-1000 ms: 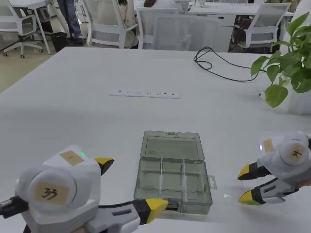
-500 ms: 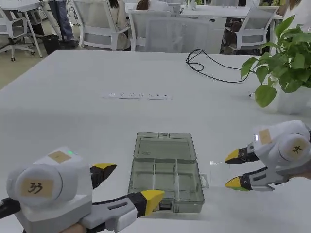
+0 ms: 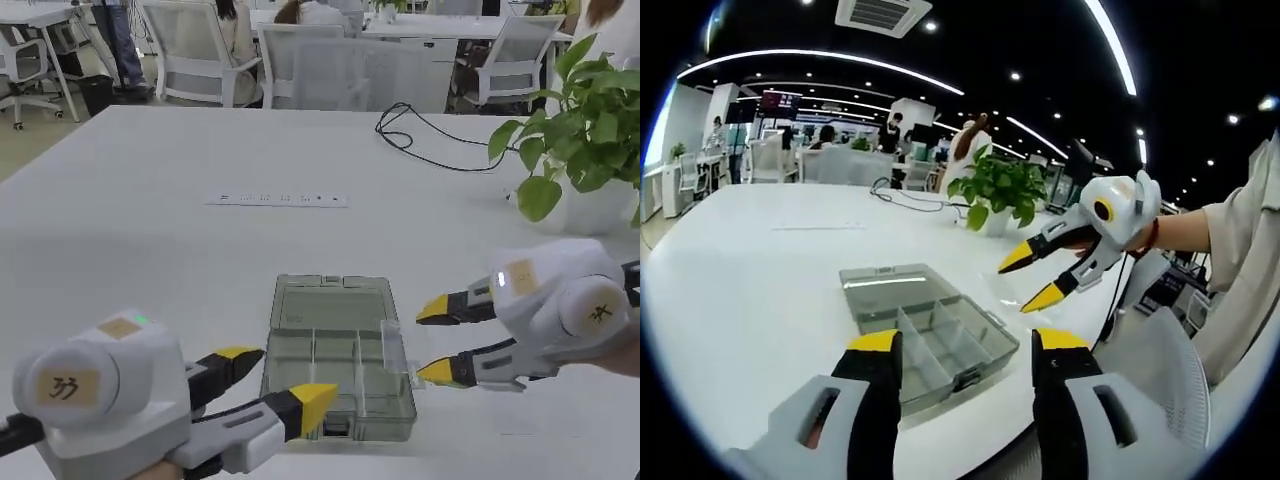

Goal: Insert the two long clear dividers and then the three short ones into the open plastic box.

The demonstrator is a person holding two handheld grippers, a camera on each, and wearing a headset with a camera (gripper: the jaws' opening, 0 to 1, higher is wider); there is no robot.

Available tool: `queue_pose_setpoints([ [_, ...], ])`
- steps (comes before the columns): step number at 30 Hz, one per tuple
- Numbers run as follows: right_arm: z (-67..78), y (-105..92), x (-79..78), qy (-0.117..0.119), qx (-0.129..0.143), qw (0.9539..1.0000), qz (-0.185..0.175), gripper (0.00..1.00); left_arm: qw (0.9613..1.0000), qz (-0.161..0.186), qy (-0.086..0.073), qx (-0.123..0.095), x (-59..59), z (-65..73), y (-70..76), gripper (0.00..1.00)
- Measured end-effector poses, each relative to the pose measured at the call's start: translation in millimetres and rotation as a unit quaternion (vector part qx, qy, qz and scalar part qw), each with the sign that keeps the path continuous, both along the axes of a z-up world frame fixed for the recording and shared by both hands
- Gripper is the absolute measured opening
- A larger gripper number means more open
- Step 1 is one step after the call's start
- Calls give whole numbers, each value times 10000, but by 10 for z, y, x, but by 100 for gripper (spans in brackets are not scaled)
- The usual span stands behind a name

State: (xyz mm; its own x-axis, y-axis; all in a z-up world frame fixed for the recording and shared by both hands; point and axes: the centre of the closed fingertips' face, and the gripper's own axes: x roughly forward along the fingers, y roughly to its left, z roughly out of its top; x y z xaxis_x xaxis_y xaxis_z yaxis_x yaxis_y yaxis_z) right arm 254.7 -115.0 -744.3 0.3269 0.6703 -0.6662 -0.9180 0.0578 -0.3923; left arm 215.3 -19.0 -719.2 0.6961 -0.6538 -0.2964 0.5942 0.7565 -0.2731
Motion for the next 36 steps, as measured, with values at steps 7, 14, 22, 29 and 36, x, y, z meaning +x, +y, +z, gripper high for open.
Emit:
queue_pose_setpoints([
  [7, 114, 223, -95, -25, 222, 9995, 230, 33, 9991, 28, 131, -399, 8, 22, -35, 44],
  [14, 217, 412, -172, -27, 449, 9981, 409, 33, 9968, -30, 181, -782, 17, 79, -80, 32],
  [22, 317, 579, -227, -44, 700, 9961, 542, 33, 9931, -78, 302, -1130, 31, 114, -131, 24],
  [29, 369, 651, -254, -42, 830, 9946, 617, 33, 9903, -89, 391, -1331, 47, 124, -140, 15],
  [36, 415, 709, -265, -79, 937, 9934, 652, 33, 9874, -120, 476, -1504, 52, 147, -159, 3],
])
